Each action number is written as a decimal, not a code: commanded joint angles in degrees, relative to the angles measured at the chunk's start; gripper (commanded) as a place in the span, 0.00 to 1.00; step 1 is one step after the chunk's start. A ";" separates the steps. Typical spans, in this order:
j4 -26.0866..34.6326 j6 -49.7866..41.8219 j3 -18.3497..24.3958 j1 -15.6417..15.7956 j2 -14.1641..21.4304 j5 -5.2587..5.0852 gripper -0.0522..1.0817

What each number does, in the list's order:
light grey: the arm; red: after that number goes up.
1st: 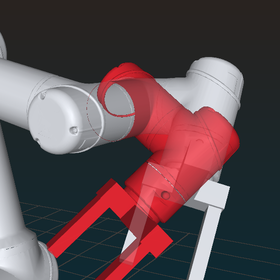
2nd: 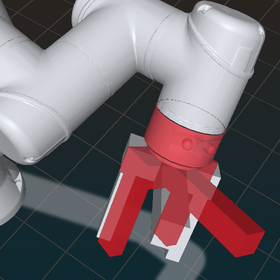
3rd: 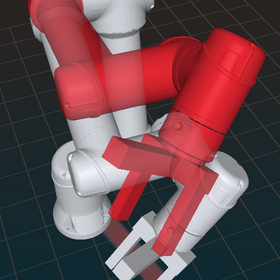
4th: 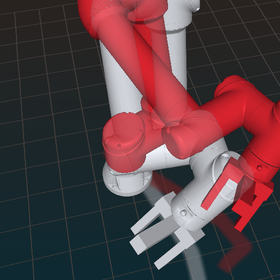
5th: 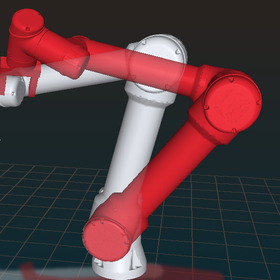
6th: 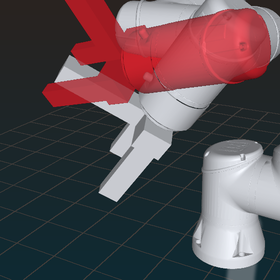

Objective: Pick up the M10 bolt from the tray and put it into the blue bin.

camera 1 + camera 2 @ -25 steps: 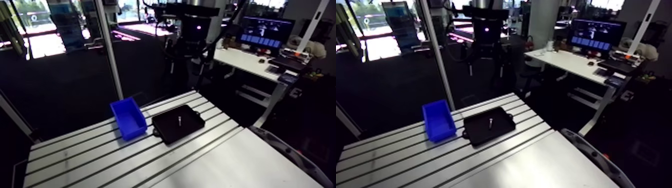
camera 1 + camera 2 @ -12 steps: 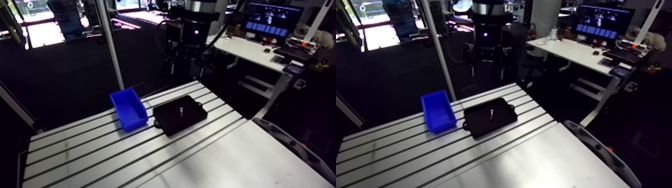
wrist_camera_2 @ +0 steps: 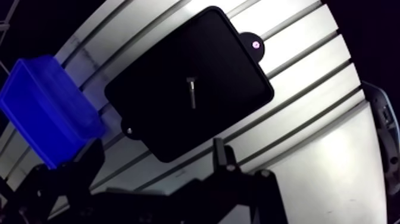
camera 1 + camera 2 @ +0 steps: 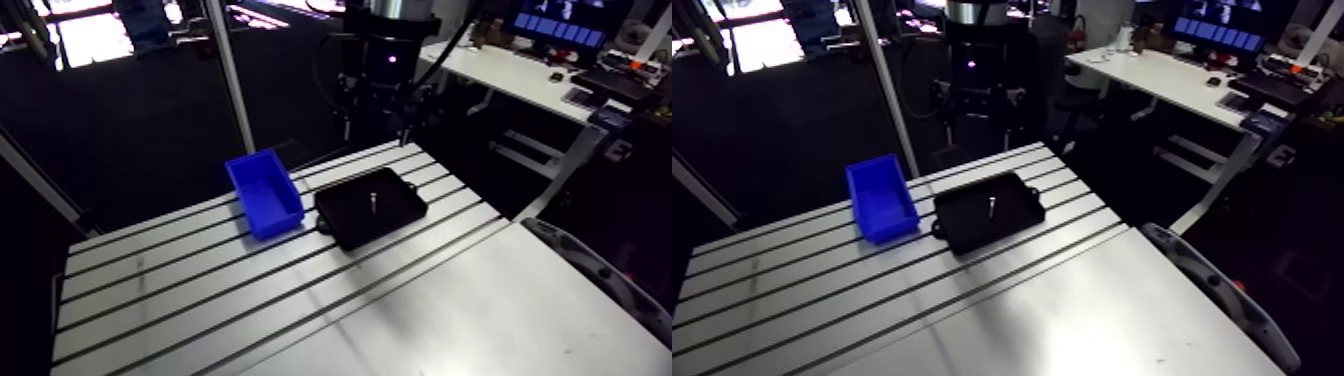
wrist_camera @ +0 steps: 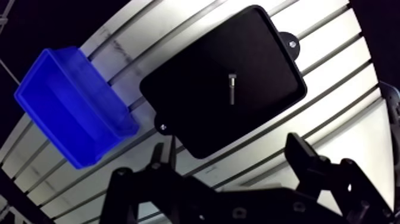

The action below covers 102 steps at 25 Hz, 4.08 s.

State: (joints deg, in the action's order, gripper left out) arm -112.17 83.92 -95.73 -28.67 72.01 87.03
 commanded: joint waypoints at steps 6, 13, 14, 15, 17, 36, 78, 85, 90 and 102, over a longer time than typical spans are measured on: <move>-2.66 -0.82 -0.64 0.80 -3.15 1.70 0.05; -3.10 -0.73 -1.96 0.71 -3.86 2.49 0.05; -3.19 -0.73 -2.22 0.71 -4.12 2.93 0.05; -3.46 -0.73 -2.40 0.71 -4.21 3.10 0.05; -5.13 -0.73 -2.66 0.71 -4.65 3.37 0.05; -10.93 0.41 -5.47 0.45 -7.20 3.10 0.05; -13.74 2.78 -5.83 0.18 -11.77 3.19 0.43; -13.74 2.78 -6.09 0.10 -11.77 3.19 0.47; -13.74 2.78 -6.18 0.18 -11.77 3.19 0.51; -14.53 2.78 -6.09 0.18 -11.77 3.19 0.60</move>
State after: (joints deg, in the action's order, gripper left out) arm -126.36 86.69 -101.83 -28.54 60.23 90.18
